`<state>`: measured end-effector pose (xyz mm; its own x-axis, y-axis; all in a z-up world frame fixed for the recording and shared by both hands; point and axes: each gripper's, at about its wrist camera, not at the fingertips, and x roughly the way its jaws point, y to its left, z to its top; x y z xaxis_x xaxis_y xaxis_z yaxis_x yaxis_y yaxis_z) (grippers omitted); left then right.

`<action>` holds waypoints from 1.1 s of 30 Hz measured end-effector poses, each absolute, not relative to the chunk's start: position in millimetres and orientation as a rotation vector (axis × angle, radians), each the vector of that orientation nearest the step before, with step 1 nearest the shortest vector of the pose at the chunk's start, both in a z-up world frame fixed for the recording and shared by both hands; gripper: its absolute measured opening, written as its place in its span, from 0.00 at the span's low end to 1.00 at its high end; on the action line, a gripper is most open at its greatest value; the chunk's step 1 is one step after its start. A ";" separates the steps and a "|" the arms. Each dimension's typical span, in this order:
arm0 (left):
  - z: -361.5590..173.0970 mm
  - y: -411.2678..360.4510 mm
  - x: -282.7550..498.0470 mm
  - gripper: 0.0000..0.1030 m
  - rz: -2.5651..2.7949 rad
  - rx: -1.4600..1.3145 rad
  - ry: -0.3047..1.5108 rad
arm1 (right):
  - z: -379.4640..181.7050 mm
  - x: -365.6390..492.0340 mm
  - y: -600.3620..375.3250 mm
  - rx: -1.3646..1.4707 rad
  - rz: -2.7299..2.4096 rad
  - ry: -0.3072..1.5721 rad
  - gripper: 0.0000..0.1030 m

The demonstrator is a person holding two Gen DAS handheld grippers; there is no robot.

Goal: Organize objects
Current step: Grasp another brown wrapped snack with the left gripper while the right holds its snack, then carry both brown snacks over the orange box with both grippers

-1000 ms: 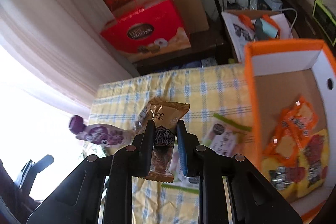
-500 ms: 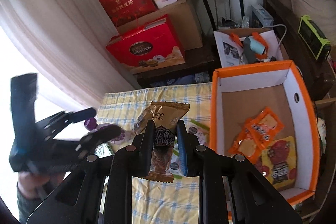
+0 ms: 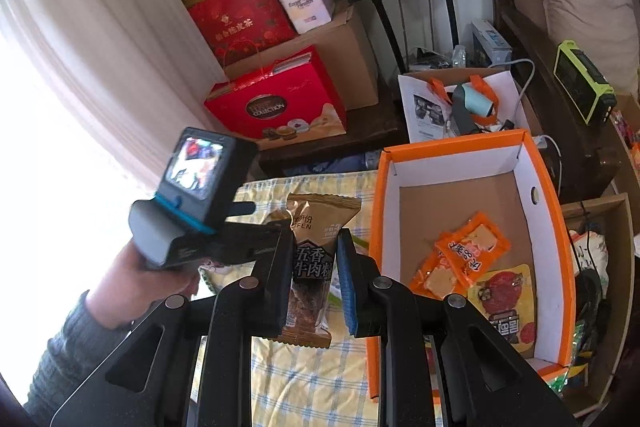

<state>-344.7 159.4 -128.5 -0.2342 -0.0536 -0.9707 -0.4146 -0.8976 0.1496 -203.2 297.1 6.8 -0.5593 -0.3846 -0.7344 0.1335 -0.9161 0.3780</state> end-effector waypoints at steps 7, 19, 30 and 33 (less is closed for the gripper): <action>-138.9 160.0 -353.7 0.50 2.189 -1.859 0.630 | -5.3 -204.0 301.6 1.299 -2.489 -0.418 0.19; -150.1 154.6 -343.3 0.23 2.194 -1.807 0.612 | -23.6 -203.7 306.3 1.324 -2.475 -0.458 0.19; -93.0 152.6 -307.9 0.22 2.236 -1.623 0.390 | -22.4 -201.1 308.9 1.326 -2.537 -0.394 0.19; -72.3 158.7 -293.3 0.22 2.235 -1.572 0.365 | -21.3 -201.1 309.6 1.328 -2.552 -0.380 0.19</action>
